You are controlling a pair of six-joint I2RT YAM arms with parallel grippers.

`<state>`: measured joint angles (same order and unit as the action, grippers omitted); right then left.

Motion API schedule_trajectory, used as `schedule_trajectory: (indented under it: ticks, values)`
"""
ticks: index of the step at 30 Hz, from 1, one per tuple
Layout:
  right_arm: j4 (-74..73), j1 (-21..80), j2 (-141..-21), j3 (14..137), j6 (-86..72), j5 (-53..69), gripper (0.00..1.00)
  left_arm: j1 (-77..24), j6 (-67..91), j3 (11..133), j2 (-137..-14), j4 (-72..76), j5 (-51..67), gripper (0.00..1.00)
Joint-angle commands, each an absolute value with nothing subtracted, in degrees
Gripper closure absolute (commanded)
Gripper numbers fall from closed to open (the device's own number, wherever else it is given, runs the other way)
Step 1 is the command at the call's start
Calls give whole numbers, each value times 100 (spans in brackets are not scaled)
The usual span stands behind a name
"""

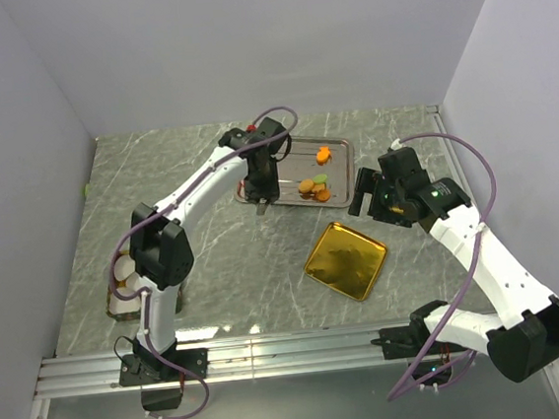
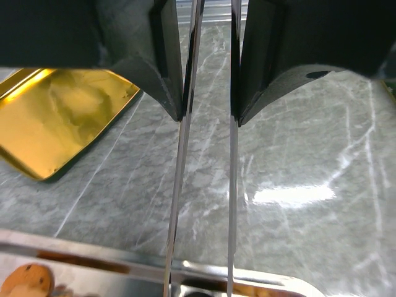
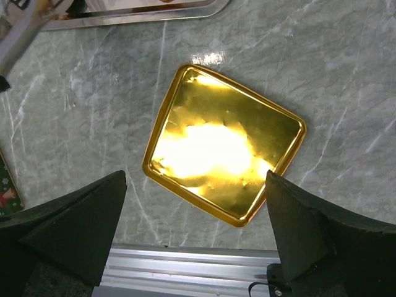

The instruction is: Pack the cookies

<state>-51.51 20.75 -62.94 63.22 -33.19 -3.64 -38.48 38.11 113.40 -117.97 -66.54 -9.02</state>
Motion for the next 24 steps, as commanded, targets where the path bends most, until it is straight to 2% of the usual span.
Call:
schedule_trajectory:
  ticks: [1,6,12,24]
  values:
    - [-5071,2083,-6372,6547,-3252,-326,0,-3674,3788,11821,-11225,-6916,-1283,64]
    - [-5071,2074,-6609,6925,-3261,-97,0,-3332,4077,11550,-10286,-7066,-1590,65]
    - [-4914,2092,-7135,7356,-3270,316,0,-2524,4298,9664,-8537,-6891,-1705,64]
    - [-4729,2162,-7936,7866,-3349,1019,0,-1820,5229,7807,-6171,-7866,-2154,62]
